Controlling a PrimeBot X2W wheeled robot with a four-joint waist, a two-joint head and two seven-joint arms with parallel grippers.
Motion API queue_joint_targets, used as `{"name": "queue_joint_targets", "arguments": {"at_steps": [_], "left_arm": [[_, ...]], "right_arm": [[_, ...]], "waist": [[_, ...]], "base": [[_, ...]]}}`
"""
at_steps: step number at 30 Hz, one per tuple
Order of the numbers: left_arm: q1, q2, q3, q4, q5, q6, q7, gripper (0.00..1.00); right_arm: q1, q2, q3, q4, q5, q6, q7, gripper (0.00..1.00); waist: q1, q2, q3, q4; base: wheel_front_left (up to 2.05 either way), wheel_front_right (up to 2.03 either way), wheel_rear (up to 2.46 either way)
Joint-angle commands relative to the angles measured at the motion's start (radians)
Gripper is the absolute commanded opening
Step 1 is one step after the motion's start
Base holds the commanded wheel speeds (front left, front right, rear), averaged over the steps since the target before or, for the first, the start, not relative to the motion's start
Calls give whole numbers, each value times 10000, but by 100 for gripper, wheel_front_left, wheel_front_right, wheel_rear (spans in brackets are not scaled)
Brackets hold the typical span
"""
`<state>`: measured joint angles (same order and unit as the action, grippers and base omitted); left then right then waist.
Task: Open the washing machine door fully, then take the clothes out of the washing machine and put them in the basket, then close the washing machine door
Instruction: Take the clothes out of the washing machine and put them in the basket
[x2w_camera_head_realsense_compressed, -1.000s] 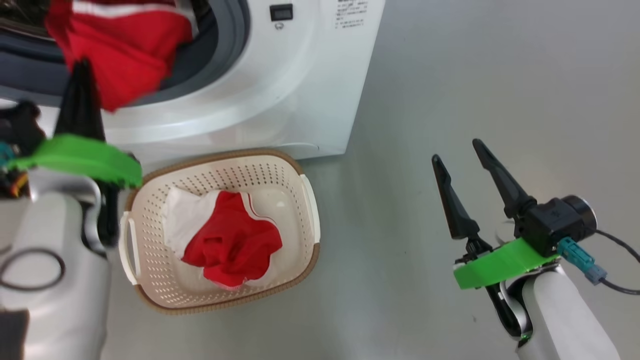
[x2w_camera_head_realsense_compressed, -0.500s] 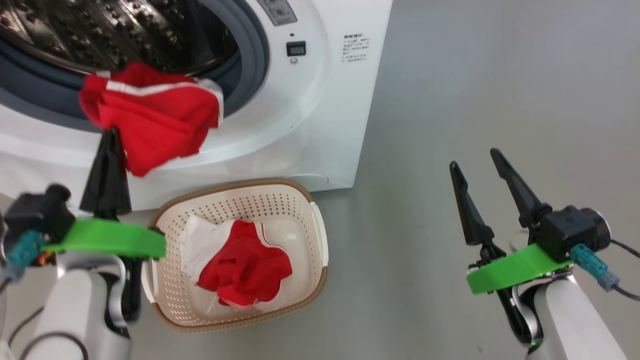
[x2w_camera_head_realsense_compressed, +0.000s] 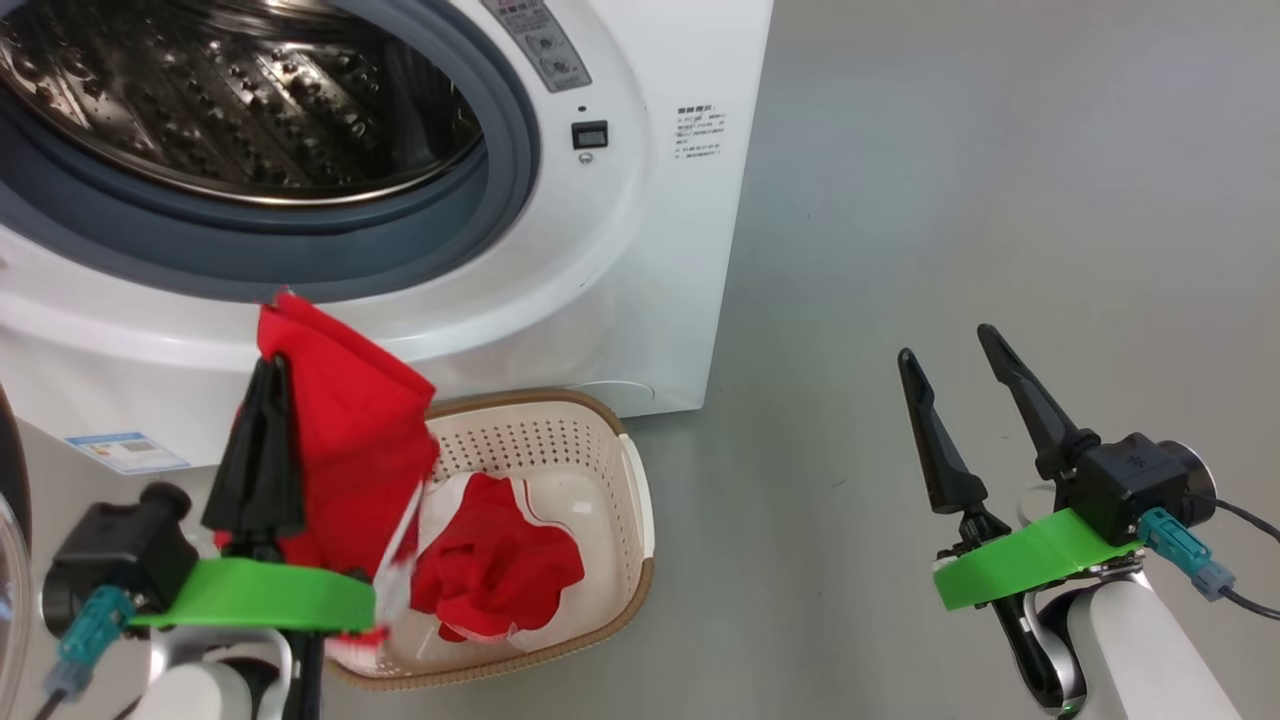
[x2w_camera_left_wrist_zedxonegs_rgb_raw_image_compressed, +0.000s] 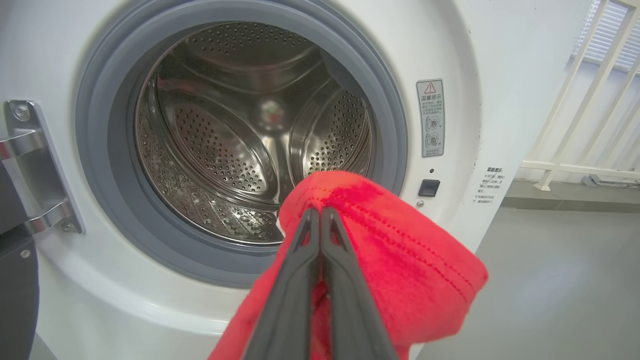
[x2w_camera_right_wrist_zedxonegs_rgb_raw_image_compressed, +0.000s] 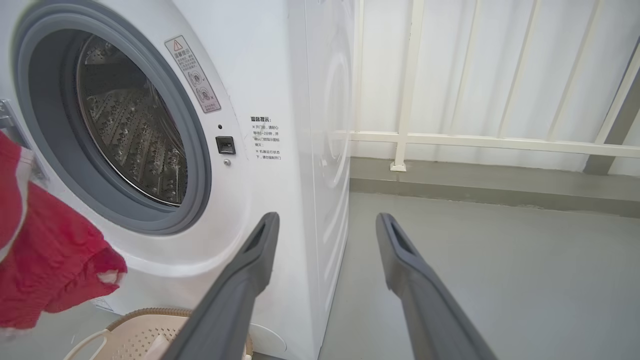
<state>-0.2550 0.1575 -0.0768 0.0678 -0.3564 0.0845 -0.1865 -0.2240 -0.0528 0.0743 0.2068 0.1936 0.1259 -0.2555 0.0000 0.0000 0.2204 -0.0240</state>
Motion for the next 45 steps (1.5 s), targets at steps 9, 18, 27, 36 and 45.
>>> {"name": "queue_joint_targets", "arguments": {"at_steps": [9, 18, 27, 36, 45], "left_arm": [[279, -1, 67, -265, -53, 122, 238, 0], [-495, -356, -117, 1471, -625, -320, 61, 0], [-1861, -563, -229, 4096, -969, -787, -232, 0], [-3597, -670, -202, 7480, -1160, -1203, -576, 0], [-4920, -802, -353, 10091, -1335, -1541, -519, 0]], "right_arm": [[63, 26, 248, -305, 201, 48, -63, 100], [-60, 26, 222, -392, 61, 48, -63, 100], [-273, 26, 325, -420, -31, 48, -63, 100], [-601, 26, 430, -463, 3, 48, -63, 100], [-875, 26, 584, -461, 48, 48, -63, 100]], "waist": [[0, 0, 51, -81], [0, 0, 470, -75], [0, 0, 1055, -141], [0, 0, 1880, -443], [0, 0, 2433, -688]], "base": [[0, 0, 0], [0, 0, 0], [0, 0, 0], [0, 0, 0], [0, 0, 0]]}}
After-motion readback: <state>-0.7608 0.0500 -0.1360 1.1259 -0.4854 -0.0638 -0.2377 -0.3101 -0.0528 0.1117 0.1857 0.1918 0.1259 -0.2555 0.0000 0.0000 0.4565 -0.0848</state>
